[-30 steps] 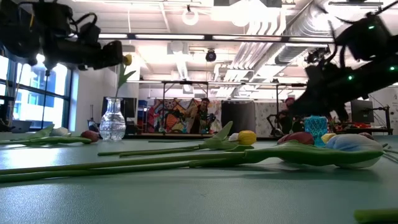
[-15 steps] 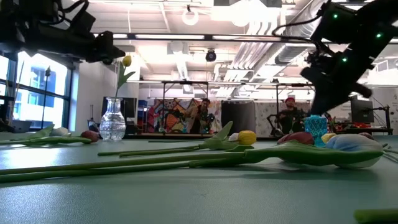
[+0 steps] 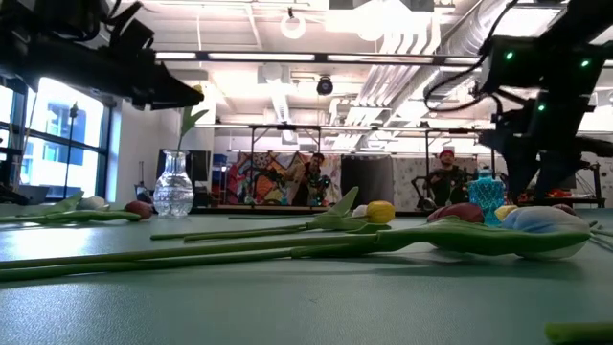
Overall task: Sort flowers into vase by color
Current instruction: Put the right yellow flower into the top transparent vase
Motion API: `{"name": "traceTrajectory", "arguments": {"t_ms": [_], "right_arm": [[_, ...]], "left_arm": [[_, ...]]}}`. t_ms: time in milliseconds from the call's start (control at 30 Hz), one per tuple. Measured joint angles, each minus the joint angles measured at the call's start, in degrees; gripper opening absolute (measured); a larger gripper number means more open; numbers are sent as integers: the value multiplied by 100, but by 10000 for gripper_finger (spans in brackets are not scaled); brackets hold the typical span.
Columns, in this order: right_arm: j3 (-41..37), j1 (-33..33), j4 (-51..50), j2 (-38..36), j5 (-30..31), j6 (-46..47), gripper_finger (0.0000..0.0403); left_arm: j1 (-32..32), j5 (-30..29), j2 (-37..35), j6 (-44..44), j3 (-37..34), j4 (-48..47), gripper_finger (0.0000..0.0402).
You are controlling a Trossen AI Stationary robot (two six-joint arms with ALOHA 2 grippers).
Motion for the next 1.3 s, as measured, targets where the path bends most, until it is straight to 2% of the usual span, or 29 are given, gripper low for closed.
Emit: {"name": "traceTrajectory", "arguments": {"t_ms": [133, 267, 433, 733, 833, 933, 1000, 1067, 1200, 1300], "right_arm": [[0, -324, 323, 422, -105, -400, 184], [0, -496, 816, 734, -306, -769, 163], [1, -707, 651, 1111, -702, -753, 144], [17, -1011, 795, 1446, -798, -986, 122], [15, -1038, 886, 1441, -824, -1165, 100], [0, -1038, 1083, 1441, -818, -1455, 60], [-4, -1043, 1339, 1445, -801, -1657, 25], [-4, -1040, 1654, 1446, -797, -1840, 8], [-4, -1022, 2504, 1444, -908, -2158, 19], [-4, -862, 3518, 1439, -1120, -2589, 11]], "left_arm": [[-151, 297, 0, -51, 0, -38, 175], [-266, 339, 55, -51, 0, -124, 175], [-282, 323, 206, 87, 0, -146, 175], [-281, 156, 385, -91, 0, -143, 175], [-281, 151, 385, -93, 0, -136, 175], [-281, 149, 385, -110, 0, -133, 175], [-279, 148, 392, -107, 0, -135, 175], [-279, 148, 450, -108, 0, -132, 175], [-279, 148, 645, -132, 0, -131, 175], [-279, 148, 802, -270, 0, -96, 175]]}}
